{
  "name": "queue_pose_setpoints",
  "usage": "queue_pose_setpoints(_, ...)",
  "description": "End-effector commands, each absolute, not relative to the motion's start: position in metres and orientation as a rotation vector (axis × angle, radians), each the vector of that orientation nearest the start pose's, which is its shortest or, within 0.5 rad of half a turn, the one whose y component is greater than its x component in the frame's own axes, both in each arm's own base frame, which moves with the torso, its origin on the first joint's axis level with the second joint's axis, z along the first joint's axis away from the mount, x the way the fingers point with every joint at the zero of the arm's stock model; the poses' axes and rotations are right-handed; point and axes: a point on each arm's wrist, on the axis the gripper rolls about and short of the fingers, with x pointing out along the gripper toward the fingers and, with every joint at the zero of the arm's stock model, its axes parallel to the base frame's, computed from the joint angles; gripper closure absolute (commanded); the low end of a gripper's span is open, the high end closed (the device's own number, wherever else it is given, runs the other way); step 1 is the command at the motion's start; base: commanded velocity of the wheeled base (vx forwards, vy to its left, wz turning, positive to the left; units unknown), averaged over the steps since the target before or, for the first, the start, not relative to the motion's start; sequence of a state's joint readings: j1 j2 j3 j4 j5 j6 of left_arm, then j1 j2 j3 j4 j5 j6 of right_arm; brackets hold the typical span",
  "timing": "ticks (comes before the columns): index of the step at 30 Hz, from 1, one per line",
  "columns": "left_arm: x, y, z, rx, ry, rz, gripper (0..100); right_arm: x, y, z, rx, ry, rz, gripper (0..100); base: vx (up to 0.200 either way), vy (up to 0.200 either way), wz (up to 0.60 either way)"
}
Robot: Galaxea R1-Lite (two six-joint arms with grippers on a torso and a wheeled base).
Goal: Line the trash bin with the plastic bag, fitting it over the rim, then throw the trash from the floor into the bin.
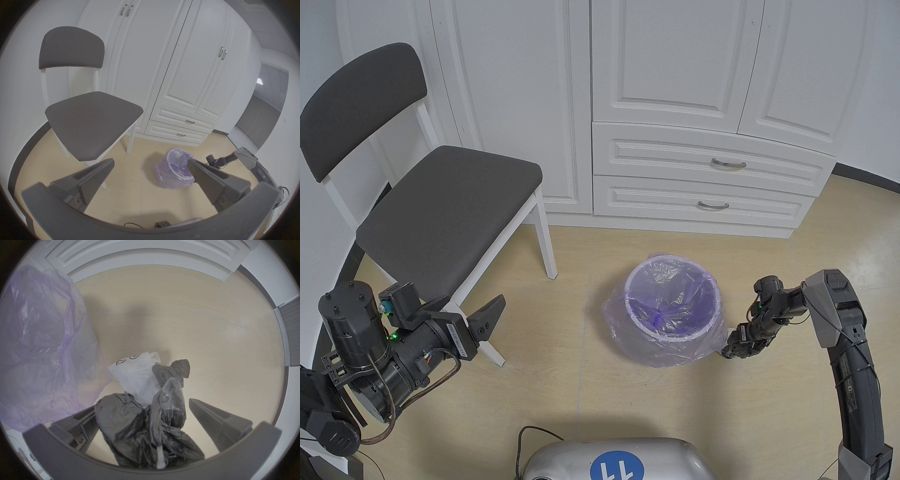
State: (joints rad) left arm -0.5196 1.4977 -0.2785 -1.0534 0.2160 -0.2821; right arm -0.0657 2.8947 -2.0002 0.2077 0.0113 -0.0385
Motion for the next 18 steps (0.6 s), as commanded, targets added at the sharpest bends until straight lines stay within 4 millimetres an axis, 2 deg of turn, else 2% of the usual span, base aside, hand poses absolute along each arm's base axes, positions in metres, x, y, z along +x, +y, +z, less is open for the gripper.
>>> queue_pose_setpoints(1, 0.1855, -0.0999, 0.1434, -0.218, 0.201, -0.275, 0, 0.5033, -0.033, -0.118, 0.008, 1.108, -0.028, 0, 0.0, 0.0, 0.0)
queue_pose_setpoints(18, 0.1854, -0.0998, 0.1407, -0.214, 0.212, -0.273, 0, 0.5063, -0.0326, -0.1178, -0.003, 1.074, -0.03, 0, 0.0, 0.0, 0.0)
